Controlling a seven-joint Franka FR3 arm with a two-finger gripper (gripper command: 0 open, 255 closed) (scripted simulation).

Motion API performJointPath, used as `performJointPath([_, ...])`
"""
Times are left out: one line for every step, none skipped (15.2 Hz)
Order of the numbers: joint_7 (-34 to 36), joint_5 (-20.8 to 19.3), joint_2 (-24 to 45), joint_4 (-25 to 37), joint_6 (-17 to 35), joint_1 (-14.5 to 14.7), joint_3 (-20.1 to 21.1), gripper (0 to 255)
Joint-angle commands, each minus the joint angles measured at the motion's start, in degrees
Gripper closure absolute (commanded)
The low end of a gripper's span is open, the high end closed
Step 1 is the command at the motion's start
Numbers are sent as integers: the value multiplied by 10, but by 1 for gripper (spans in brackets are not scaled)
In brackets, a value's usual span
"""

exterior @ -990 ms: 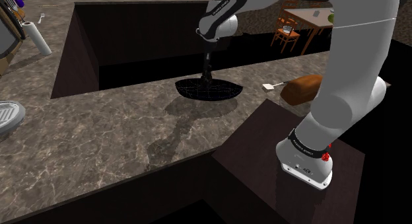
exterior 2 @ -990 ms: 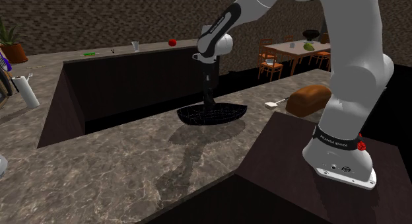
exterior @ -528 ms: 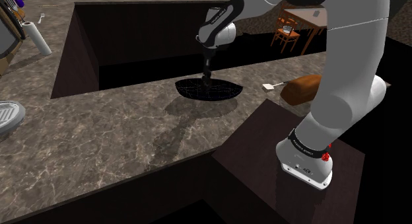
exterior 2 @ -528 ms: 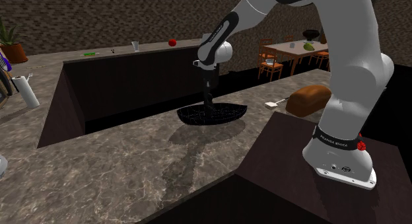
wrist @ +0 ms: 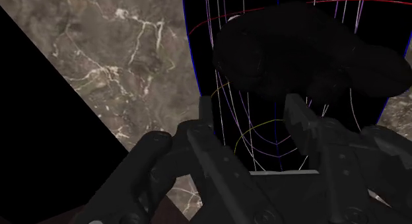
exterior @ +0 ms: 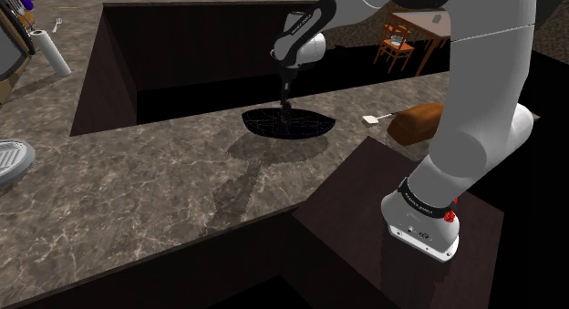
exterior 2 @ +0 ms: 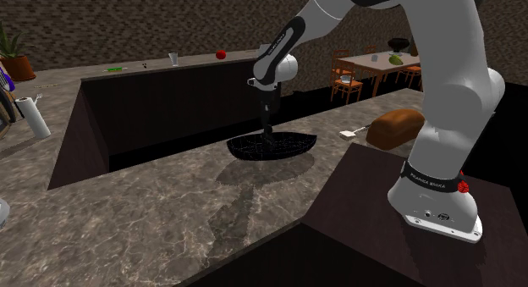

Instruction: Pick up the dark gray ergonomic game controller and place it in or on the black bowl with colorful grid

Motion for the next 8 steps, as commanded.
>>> performJointPath([0, 0, 0, 0, 0, 0, 0, 0])
performJointPath([0, 0, 0, 0, 0, 0, 0, 0])
performJointPath([0, 0, 0, 0, 0, 0, 0, 0])
performJointPath([0, 0, 0, 0, 0, 0, 0, 0])
performJointPath([0, 0, 0, 0, 0, 0, 0, 0])
performJointPath([0, 0, -15, -2, -13, -1, 0, 0])
performJointPath([0, 1, -30, -4, -26, -2, 0, 0])
performJointPath([-1, 1, -45, -5, -40, -3, 0, 0])
